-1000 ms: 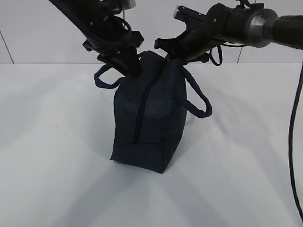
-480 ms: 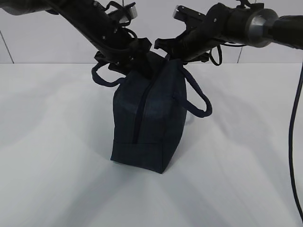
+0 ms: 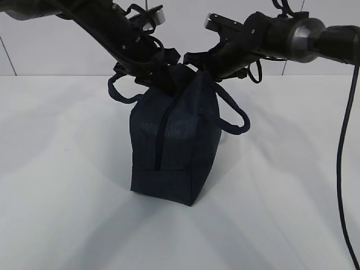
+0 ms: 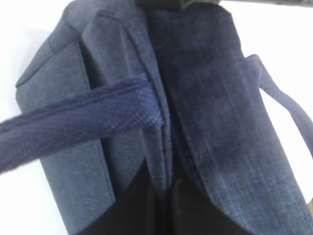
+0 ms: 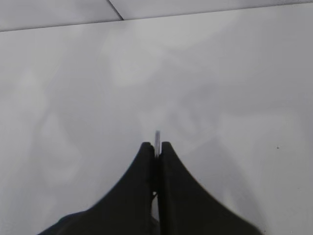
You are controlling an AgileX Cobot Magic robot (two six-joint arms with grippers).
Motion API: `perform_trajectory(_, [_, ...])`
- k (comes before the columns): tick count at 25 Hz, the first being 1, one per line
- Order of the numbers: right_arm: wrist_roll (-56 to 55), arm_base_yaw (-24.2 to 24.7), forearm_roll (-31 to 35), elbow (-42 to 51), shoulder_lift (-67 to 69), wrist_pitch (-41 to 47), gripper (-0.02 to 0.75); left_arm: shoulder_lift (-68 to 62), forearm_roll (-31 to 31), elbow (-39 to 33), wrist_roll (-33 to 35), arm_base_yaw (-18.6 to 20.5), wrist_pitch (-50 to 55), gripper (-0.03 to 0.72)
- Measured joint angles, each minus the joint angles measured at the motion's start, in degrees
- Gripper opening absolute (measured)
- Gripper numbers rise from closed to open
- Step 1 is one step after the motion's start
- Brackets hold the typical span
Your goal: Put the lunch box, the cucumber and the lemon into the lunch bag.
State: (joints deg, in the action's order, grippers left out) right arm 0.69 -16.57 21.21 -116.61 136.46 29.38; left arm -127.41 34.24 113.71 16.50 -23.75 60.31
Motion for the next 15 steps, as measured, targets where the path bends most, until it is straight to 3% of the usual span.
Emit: perform_trajectory(15, [0.00,0.89,1.39,-0.13,2.09,1.21,0.000,0.00,-0.22,0.00,0.25,0.00,0.82,-0.009])
